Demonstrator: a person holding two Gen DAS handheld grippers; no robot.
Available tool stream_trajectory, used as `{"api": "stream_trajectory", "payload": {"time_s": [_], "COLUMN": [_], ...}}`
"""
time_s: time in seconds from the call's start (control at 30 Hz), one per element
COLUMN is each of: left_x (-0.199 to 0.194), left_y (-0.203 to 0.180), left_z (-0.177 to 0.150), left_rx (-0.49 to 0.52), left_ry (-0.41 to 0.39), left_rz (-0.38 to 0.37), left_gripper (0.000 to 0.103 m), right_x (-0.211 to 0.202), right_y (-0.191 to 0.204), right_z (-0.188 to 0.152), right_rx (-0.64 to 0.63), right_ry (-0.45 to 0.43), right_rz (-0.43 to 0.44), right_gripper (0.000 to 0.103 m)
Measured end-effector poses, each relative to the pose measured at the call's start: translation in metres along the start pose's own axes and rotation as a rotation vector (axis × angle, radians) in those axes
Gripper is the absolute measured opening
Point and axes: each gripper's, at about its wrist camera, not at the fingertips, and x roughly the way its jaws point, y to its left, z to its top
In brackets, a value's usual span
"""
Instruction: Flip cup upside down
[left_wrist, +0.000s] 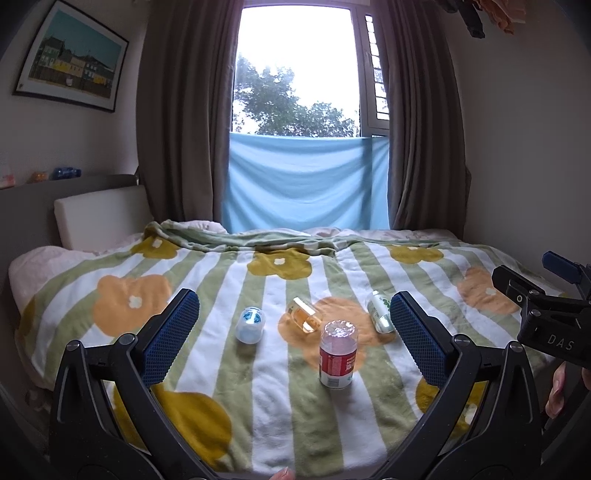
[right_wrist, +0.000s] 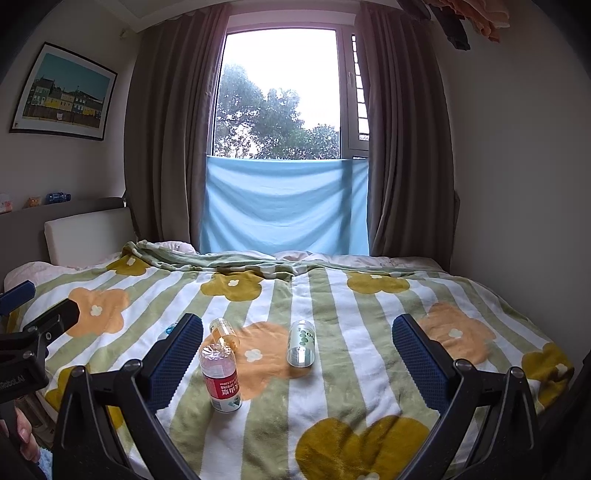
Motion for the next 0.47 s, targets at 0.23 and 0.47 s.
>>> {"api": "stream_trajectory", "payload": {"time_s": [0.23,0.47], "left_x": [-0.007,-0.014], "left_y": [-0.001,-0.001], "left_z": [0.002,0.005], "left_rx": [0.01,0.015], "left_ry": [-0.034,-0.078], "left_rz": [0.015,0.017], "left_gripper": [0.103,0.103], "right_x": [0.0,0.001], "right_y": [-0.001,-0.002], "right_z": [0.0,-0.003], "right_rx": [0.001,0.0], "right_ry": [0.002,0.002], "right_rz": [0.001,-0.002], "right_gripper": [0.102,0.102]}}
